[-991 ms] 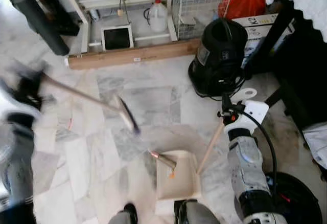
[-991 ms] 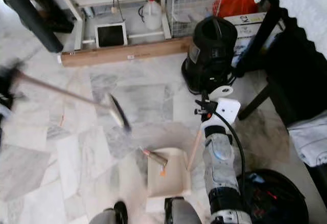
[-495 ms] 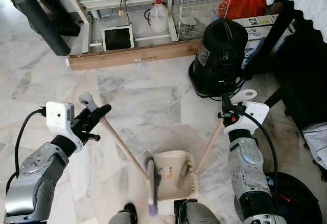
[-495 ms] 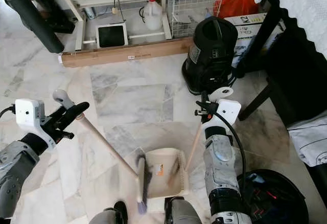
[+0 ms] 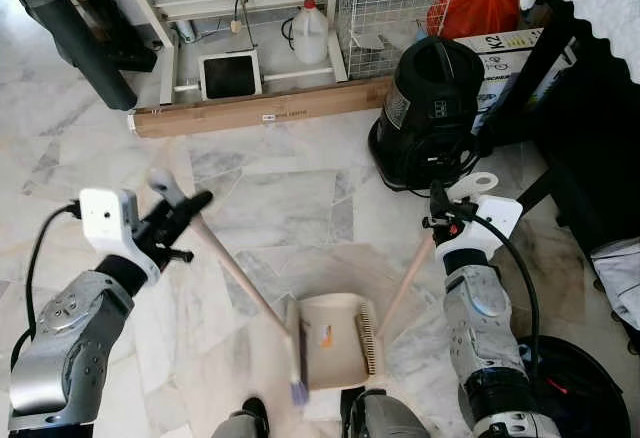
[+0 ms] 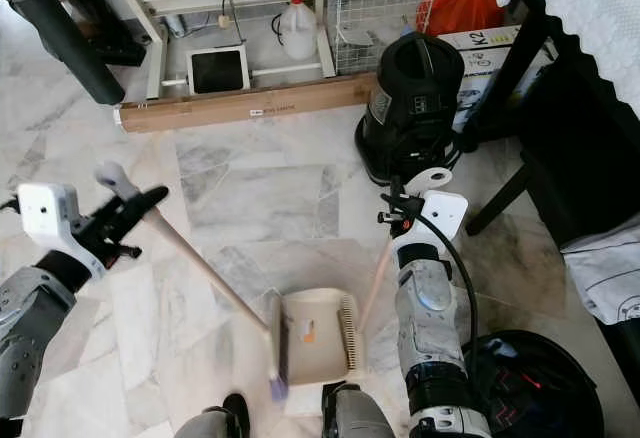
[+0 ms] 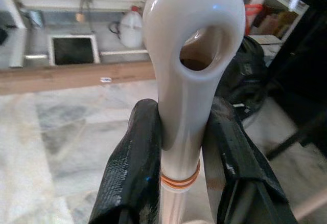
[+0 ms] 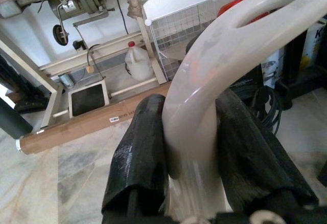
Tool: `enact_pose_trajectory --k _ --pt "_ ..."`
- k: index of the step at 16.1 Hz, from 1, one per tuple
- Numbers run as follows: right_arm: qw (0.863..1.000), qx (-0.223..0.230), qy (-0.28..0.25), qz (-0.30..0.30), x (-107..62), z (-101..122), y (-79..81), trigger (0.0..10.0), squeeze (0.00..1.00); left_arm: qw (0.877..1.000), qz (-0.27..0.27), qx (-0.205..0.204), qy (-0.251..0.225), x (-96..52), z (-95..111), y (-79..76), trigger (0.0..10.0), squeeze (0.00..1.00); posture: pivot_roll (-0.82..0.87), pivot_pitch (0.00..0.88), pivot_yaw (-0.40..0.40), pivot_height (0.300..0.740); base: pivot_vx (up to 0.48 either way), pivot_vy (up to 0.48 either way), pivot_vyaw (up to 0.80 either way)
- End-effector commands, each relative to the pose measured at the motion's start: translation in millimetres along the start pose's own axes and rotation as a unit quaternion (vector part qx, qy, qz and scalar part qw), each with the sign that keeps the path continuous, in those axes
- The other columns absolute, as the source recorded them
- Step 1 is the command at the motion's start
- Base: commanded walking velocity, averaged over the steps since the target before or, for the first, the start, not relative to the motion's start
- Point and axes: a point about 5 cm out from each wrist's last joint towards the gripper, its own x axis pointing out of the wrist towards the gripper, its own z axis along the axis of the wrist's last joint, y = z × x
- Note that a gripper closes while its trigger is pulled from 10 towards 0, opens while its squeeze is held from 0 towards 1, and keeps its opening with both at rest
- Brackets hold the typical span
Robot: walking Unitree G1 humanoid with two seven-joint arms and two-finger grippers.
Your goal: Sweep floor
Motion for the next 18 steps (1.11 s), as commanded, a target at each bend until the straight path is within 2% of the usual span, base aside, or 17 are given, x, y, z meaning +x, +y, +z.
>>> enact_pose_trajectory --k 1,2,4,5,6,7,10,12,14,15,18 --pt "0.996 0.058 0.069 -0.003 -12.7 -32 7.3 10.0 0.00 0.999 0.014 0.021 -0.026 -4.7 11 1.8 10.0 0.00 0.05 0.281 0.063 0.740 0.000 0.000 0.00" --pt "0.997 0.057 0.059 -0.004 -9.0 -29 5.1 10.0 0.00 0.997 0.042 0.037 -0.045 -6.7 17 2.9 10.0 0.00 0.05 0.247 0.063 0.740 0.000 0.000 0.00" --pt "0.997 0.053 0.054 -0.007 -7.3 -27 3.1 10.0 0.00 0.995 0.068 0.044 -0.060 -8.3 21 6.1 10.0 0.00 0.05 0.236 0.063 0.740 0.000 0.000 0.00" --pt "0.997 0.050 0.053 -0.013 -6.1 -27 0.5 10.0 0.00 0.992 0.089 0.052 -0.070 -8.4 23 9.9 10.0 0.00 0.04 0.196 0.065 0.740 0.000 0.000 0.00" --pt "0.997 0.041 0.053 -0.028 -4.3 -27 -5.9 10.0 0.00 0.986 0.124 0.067 -0.089 -8.3 27 15.9 10.0 0.00 0.04 0.175 0.068 0.740 0.000 0.000 0.00" --pt "0.997 0.036 0.049 -0.043 -4.5 -26 -11.9 10.0 0.00 0.984 0.134 0.074 -0.094 -7.9 27 16.5 10.0 0.00 0.04 0.151 0.071 0.740 0.000 0.000 0.00" --pt "0.997 0.013 0.024 -0.075 -8.0 -23 -25.8 10.0 0.00 0.983 0.118 0.115 -0.081 -3.2 15 5.6 10.0 0.00 0.03 0.098 0.068 0.740 0.000 0.000 0.00" --pt "0.995 -0.004 0.003 -0.095 -14.4 -20 -35.7 10.0 0.00 0.985 0.113 0.110 -0.074 -2.6 4 -0.2 10.0 0.00 0.01 0.064 0.068 0.740 0.000 0.000 0.00" --pt "0.993 -0.049 -0.019 -0.105 -20.2 -13 -43.5 10.0 0.00 0.986 0.113 0.107 -0.066 -2.4 -6 -3.2 10.0 0.00 -0.01 0.041 0.059 0.740 0.000 0.000 0.00" --pt "0.993 -0.065 -0.036 -0.096 -22.6 -8 -42.8 10.0 0.00 0.986 0.116 0.106 -0.062 -2.8 -11 -4.1 10.0 0.00 -0.02 0.036 0.055 0.740 0.000 0.000 0.00" --pt "0.992 -0.074 -0.051 -0.089 -25.1 -3 -41.6 10.0 0.00 0.985 0.125 0.103 -0.063 -3.8 -15 -3.4 10.0 0.00 -0.02 0.031 0.047 0.740 0.000 0.000 0.00"
